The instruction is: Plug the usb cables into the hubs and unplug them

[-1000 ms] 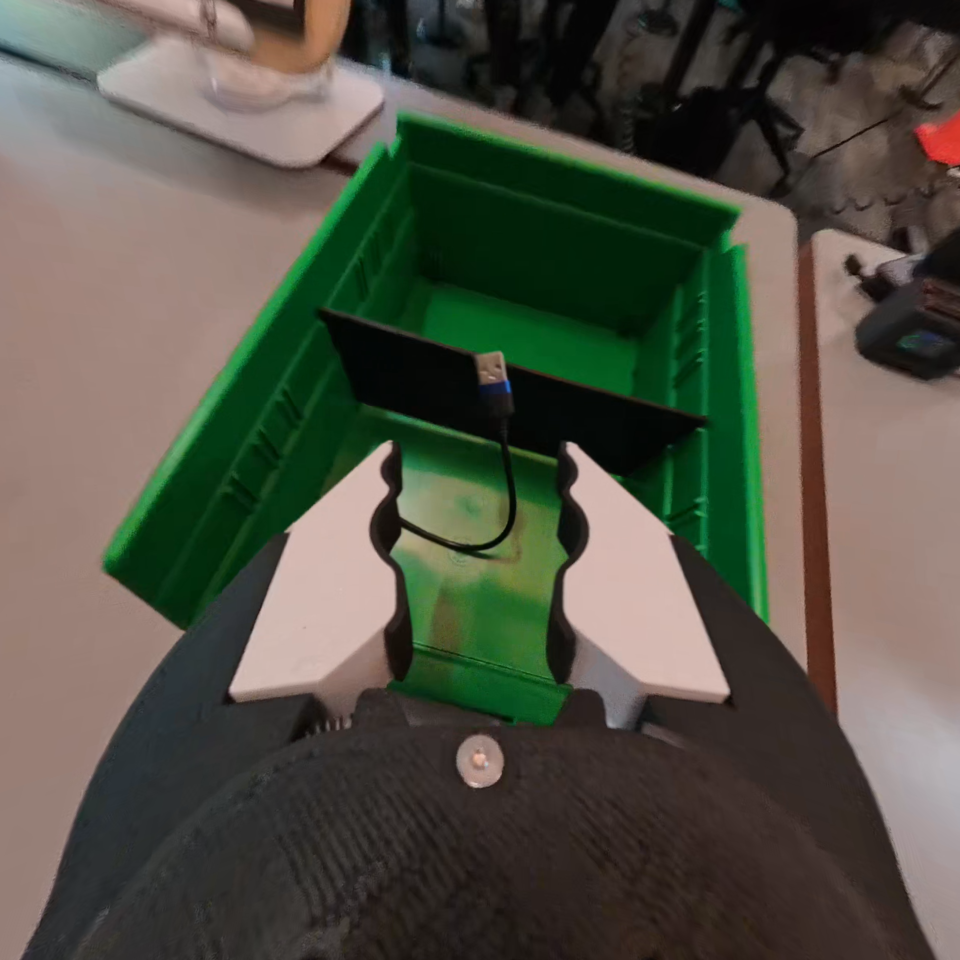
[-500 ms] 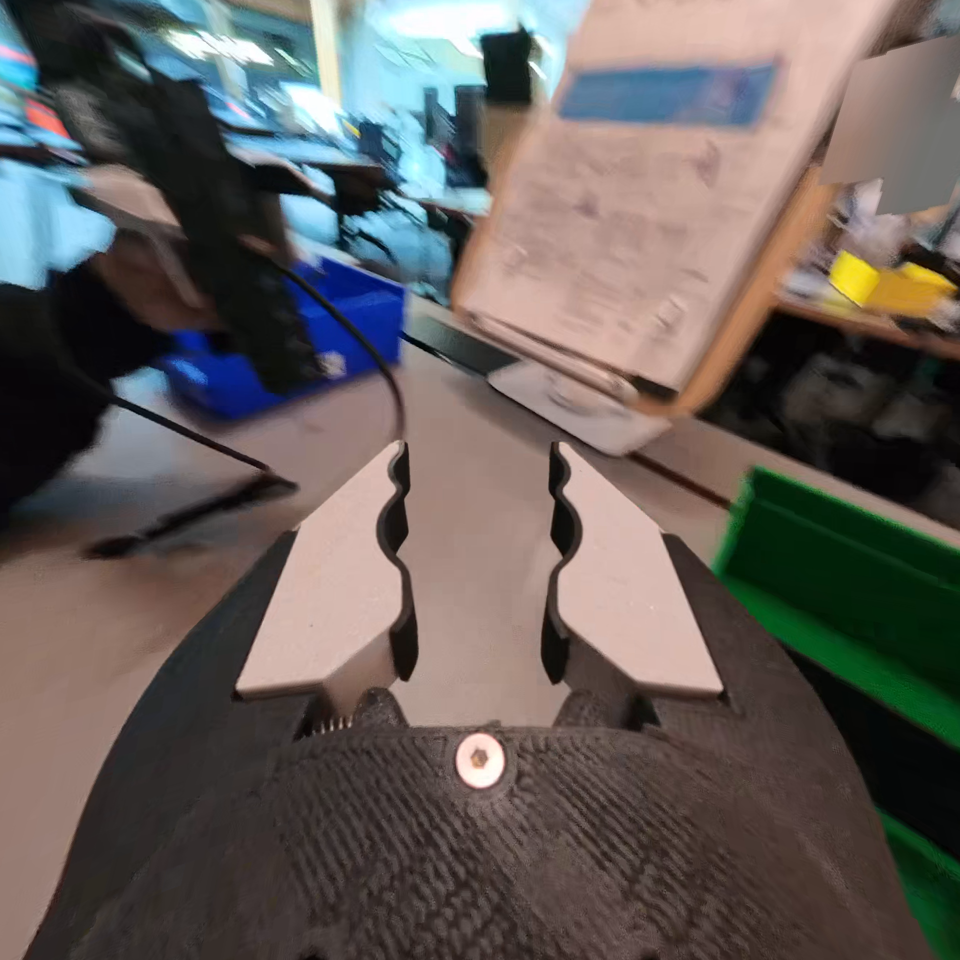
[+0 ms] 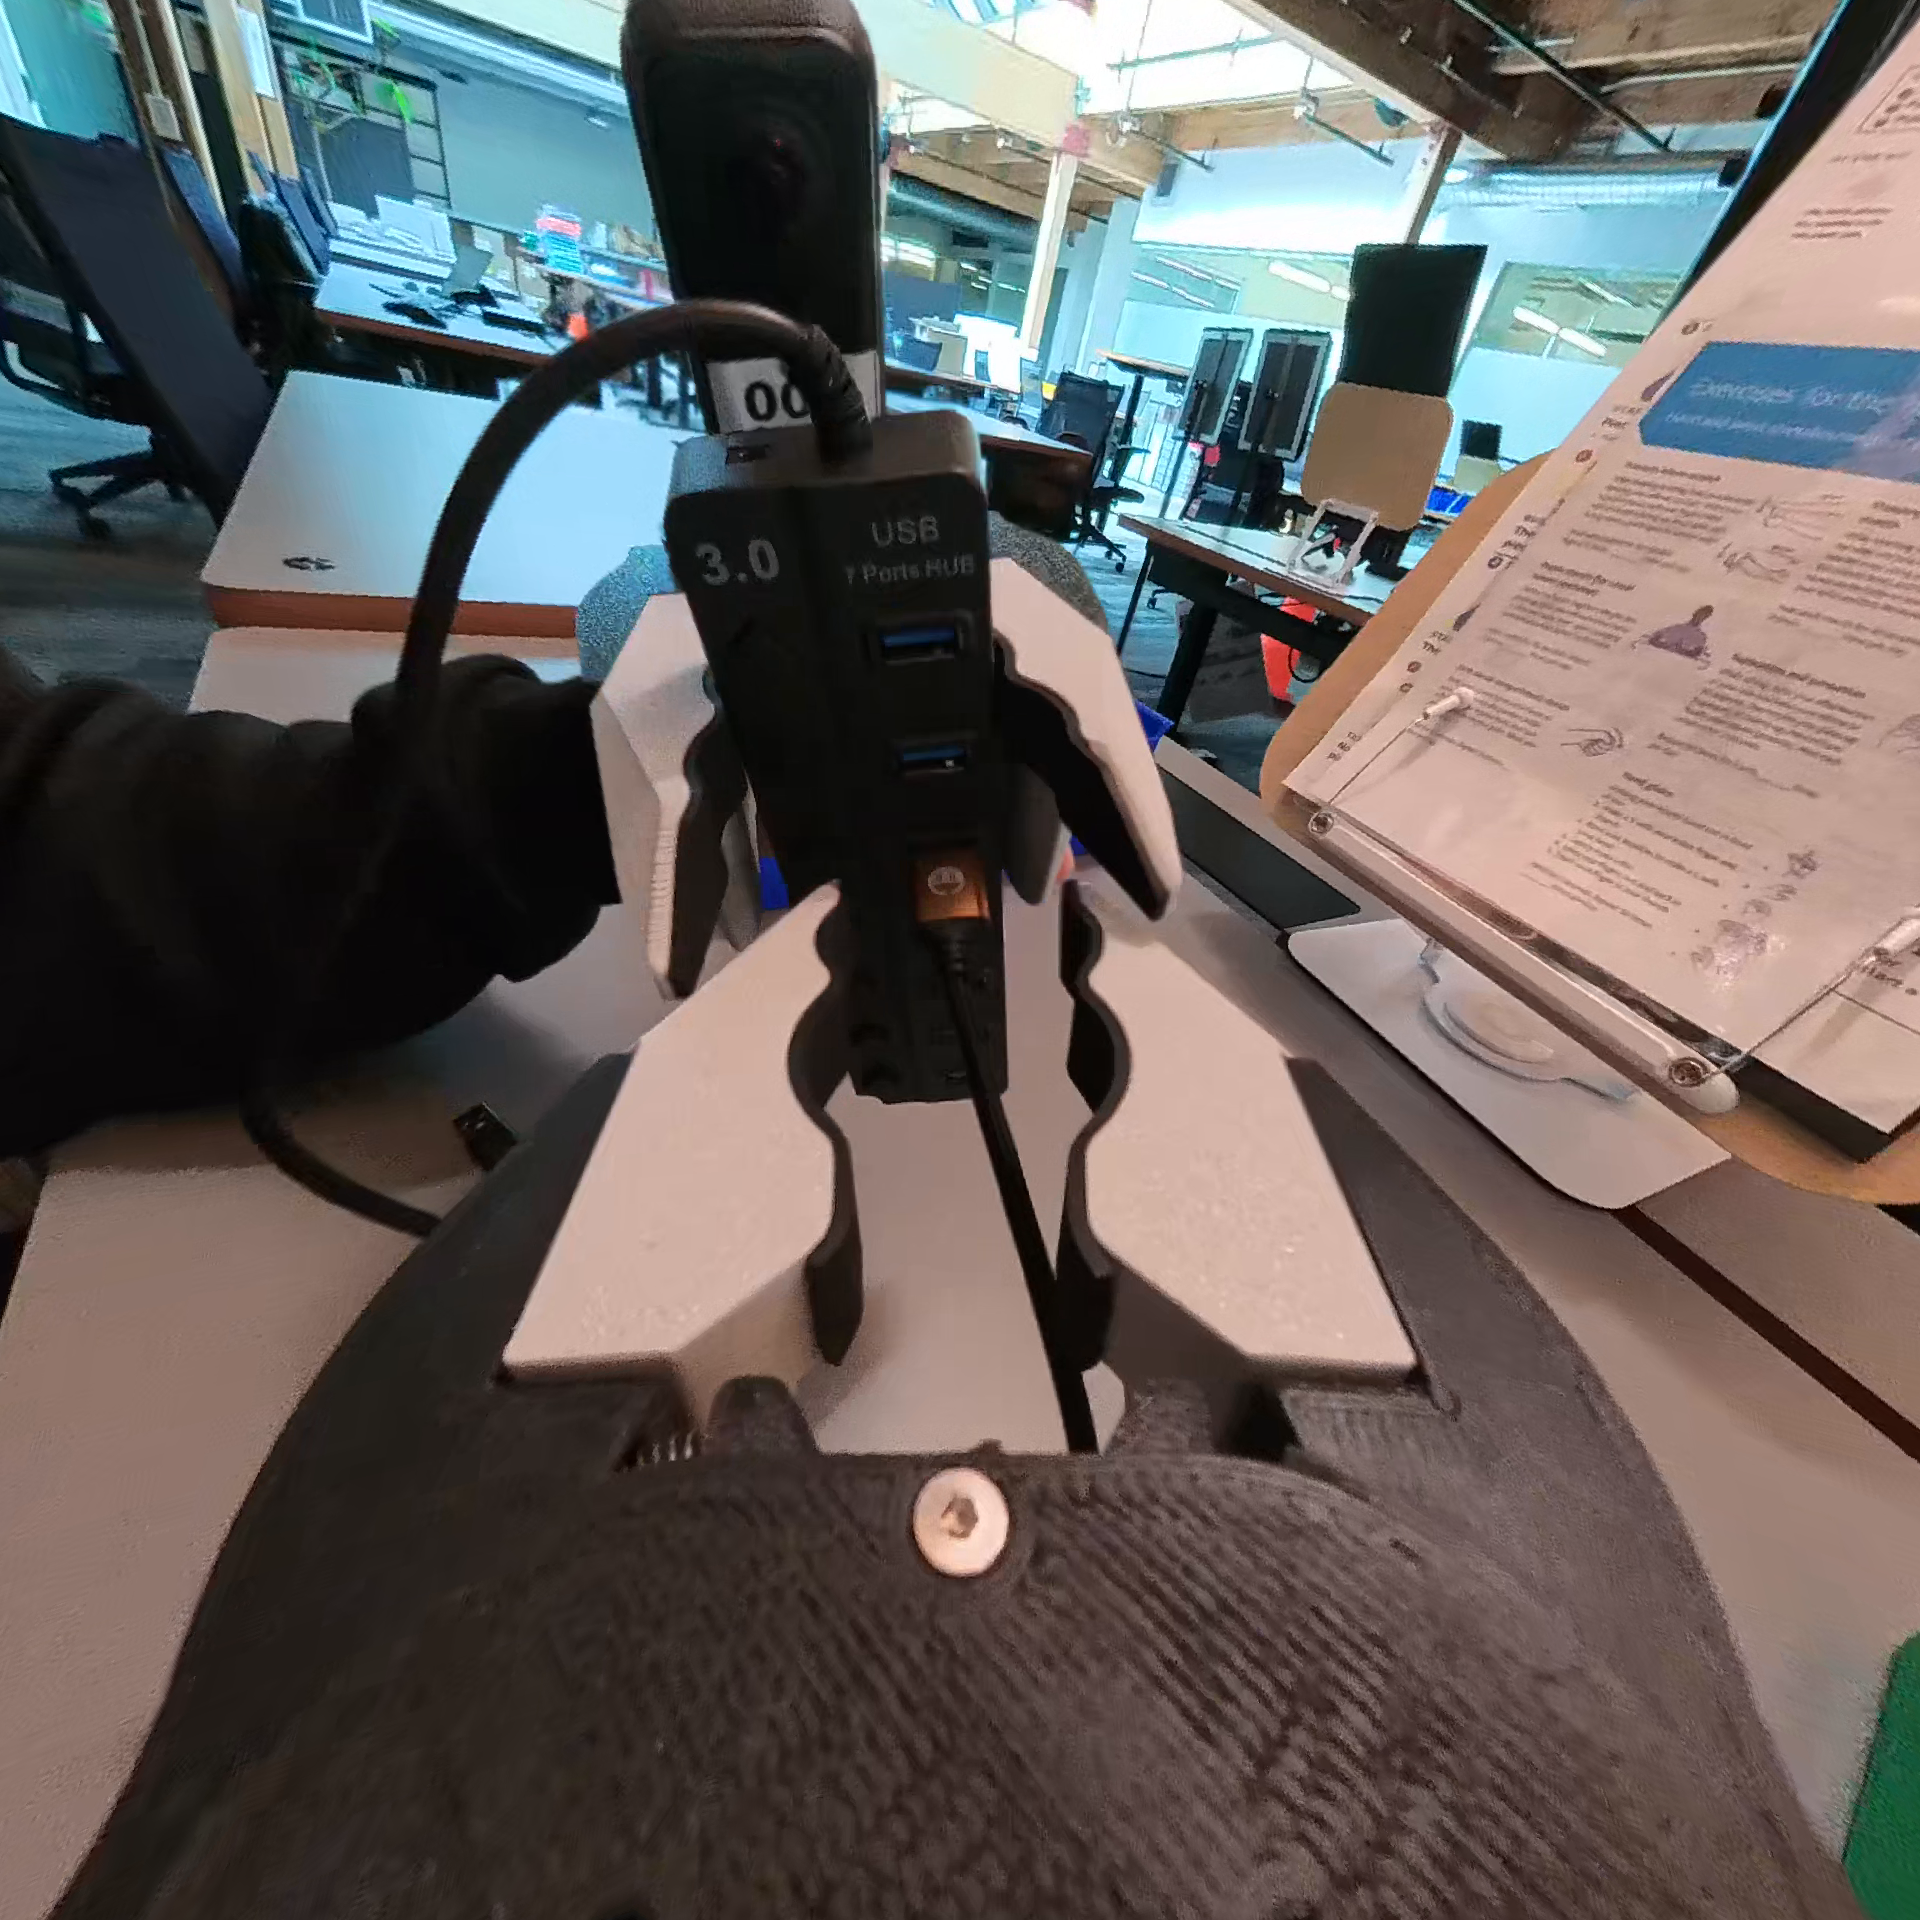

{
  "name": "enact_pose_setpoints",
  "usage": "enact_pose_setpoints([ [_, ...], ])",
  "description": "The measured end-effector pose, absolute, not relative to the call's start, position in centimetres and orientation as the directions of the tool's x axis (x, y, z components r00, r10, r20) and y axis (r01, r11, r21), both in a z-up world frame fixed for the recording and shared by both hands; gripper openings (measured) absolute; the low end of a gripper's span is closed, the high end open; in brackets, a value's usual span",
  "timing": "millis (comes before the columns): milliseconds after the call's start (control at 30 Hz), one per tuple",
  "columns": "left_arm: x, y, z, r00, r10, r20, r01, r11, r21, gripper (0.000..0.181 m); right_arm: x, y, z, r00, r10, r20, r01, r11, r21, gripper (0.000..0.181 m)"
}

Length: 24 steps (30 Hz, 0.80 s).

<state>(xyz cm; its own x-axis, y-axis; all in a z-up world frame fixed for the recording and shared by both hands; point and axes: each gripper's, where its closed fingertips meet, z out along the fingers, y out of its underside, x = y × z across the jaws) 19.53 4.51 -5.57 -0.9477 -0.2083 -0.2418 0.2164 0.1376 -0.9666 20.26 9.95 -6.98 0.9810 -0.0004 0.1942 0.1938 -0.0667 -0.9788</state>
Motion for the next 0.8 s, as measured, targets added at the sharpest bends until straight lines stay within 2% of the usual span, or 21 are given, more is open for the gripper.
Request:
enact_pose_setpoints([
  [100,19.7,4.1,-5.5,-0.942,-0.22,-0.252,0.228,0.13,-0.965,0.064,20.2,10.0,-7.0,0.983,0.006,0.182,0.182,-0.054,-0.982,0.02],
  [167,19.8,4.1,-5.4,-0.939,-0.228,-0.259,0.235,0.128,-0.963,0.064,20.2,10.0,-6.7,0.986,0.005,0.164,0.164,-0.025,-0.986,0.014],
  [433,20.4,5.0,-7.4,-0.954,-0.224,-0.2,0.155,0.207,-0.966,0.062,20.6,10.0,-7.6,0.988,0.015,0.153,0.153,-0.113,-0.982,0.013],
  [533,20.5,5.1,-8.4,-0.938,-0.225,-0.263,0.199,0.272,-0.942,0.062,20.7,9.7,-7.9,0.986,0.018,0.164,0.165,-0.135,-0.977,0.013],
  [800,20.2,5.5,-7.9,-0.943,-0.214,-0.257,0.218,0.188,-0.958,0.062,20.5,8.8,-6.7,0.992,0.055,0.115,0.12,-0.08,-0.99,0.013],
])
